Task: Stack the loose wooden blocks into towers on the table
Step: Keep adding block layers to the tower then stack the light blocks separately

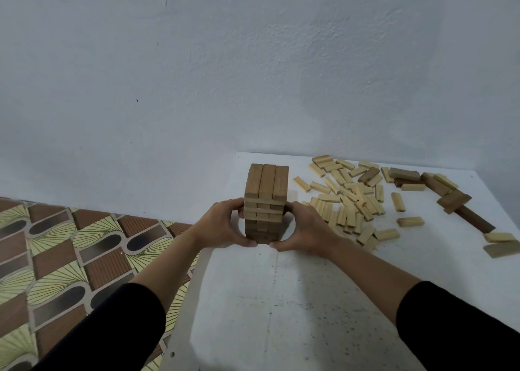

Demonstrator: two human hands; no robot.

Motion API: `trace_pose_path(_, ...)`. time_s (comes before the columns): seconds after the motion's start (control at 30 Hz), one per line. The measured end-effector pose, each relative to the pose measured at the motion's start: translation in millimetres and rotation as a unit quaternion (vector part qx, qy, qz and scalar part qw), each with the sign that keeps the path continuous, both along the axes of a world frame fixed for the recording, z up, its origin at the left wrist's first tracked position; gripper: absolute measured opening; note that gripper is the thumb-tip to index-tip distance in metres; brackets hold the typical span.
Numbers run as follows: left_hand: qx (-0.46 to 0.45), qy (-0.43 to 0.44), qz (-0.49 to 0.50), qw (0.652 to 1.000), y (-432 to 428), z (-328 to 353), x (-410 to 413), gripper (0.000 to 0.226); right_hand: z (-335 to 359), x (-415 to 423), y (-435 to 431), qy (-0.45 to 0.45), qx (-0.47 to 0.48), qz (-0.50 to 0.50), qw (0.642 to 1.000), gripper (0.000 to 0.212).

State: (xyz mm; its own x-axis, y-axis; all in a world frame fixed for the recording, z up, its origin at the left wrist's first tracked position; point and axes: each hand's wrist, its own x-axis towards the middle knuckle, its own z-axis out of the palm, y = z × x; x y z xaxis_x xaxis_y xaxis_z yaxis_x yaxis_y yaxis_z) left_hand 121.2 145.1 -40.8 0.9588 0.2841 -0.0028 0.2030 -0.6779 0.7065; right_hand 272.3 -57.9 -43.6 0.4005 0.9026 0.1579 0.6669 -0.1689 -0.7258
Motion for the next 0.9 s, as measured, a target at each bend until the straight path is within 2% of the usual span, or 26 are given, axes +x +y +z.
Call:
trace_pose_path(0.5,-0.026,0.021,0.006,0.999,-2.0,0.5,1.5,0.075,-4.7,3.2,-2.5,0.004,0.008,-0.005,1.0,0.081)
trace_pose_path(0.67,-0.043,0.031,0.011,0.999,-5.2,-1.5,-3.1,0.081,-4.9,5.3,-8.8,-0.01,0.001,-0.017,1.0,0.089)
trace_pose_path(0.8,-0.037,0.027,0.058,0.997,-14.9,-3.1,-18.4,0.088,-4.8,9.2,-25.8,0.029,0.005,-0.064,0.998,0.099)
trace_pose_path(0.9,-0.006,0.003,0.128,0.992,-28.6,-6.7,-41.3,0.079,-5.0,5.2,-44.1,0.07,0.029,-0.111,0.991,0.085)
